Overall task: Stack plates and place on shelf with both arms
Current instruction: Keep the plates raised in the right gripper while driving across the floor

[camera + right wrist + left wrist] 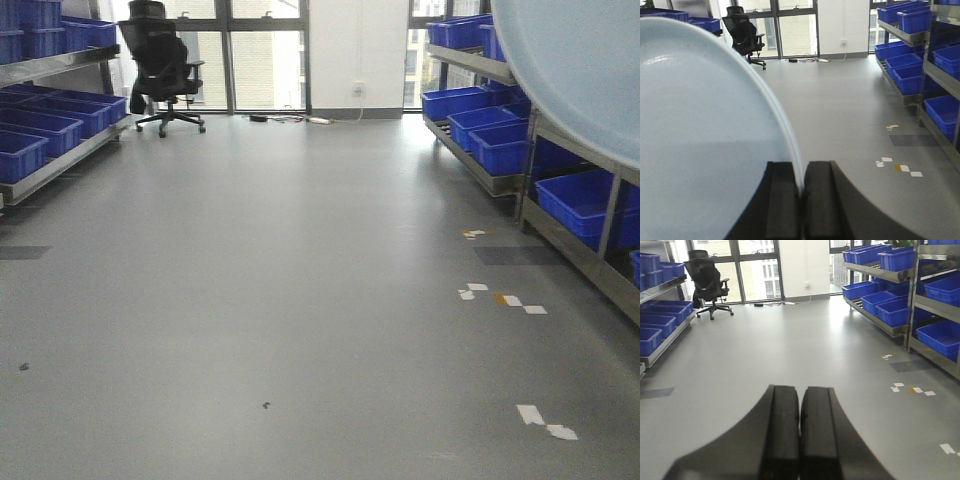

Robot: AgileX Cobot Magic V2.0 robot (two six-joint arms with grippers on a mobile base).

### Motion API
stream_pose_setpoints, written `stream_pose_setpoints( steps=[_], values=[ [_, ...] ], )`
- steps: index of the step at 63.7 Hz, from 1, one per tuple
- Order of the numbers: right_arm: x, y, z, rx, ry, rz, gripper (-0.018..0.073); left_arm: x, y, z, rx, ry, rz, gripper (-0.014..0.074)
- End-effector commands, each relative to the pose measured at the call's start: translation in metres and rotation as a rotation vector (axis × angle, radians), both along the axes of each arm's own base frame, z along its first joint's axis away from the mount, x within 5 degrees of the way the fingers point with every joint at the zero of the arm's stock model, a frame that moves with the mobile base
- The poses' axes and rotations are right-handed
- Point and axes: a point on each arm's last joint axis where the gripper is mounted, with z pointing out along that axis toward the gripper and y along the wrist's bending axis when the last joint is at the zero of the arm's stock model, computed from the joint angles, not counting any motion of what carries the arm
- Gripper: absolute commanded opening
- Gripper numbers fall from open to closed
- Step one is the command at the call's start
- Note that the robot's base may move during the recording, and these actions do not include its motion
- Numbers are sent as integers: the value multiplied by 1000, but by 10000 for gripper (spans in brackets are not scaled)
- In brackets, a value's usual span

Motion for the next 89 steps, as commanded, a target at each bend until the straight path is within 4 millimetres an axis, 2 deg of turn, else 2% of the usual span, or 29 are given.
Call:
stream_pose_setpoints(
  steps=[1, 89],
  values=[
    [-1, -3, 20, 6, -127, -32, 49, -1, 1, 17, -31, -96, 4, 80],
    [-1, -3, 20, 6, -127, -32, 49, -1, 1, 17, -31, -96, 4, 80]
  ],
)
